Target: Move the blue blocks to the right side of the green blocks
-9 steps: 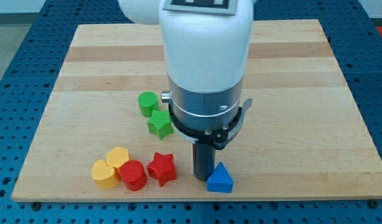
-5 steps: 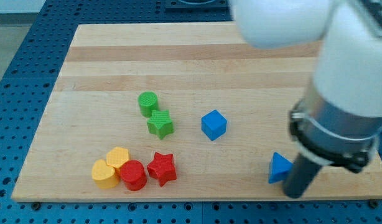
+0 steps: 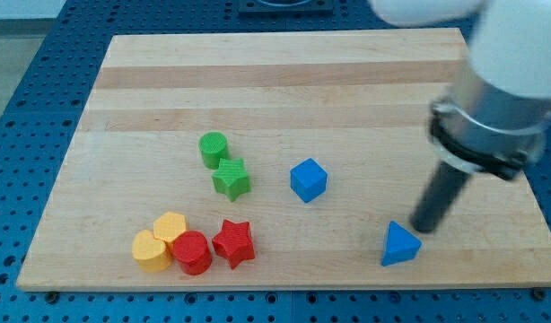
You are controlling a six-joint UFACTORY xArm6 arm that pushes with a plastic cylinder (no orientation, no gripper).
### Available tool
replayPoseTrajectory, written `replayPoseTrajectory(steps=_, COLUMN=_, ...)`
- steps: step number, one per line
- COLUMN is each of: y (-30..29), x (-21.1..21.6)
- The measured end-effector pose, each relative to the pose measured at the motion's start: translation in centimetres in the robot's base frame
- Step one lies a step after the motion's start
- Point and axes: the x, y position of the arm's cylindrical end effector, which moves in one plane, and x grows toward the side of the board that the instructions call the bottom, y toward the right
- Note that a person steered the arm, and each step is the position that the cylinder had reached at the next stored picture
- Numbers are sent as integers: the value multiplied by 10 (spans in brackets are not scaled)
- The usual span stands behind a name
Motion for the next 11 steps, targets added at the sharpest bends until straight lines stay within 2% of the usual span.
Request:
replayPoseTrajectory(steps=1, y=63, x=14)
replayPoseTrajectory(steps=2, y=101, x=29)
replayPoseTrajectory(steps=3, y=91, x=70)
replayPoseTrajectory(steps=4, y=41, x=58)
replayPoseTrajectory(steps=6, y=45, x=45)
replayPoseTrajectory(steps=7, y=39, x=71)
replayPoseTrajectory(steps=9, y=-75, x=31)
replayPoseTrajectory(steps=10, y=-54, x=65)
replayPoseTrajectory(steps=11, y=-100, x=28)
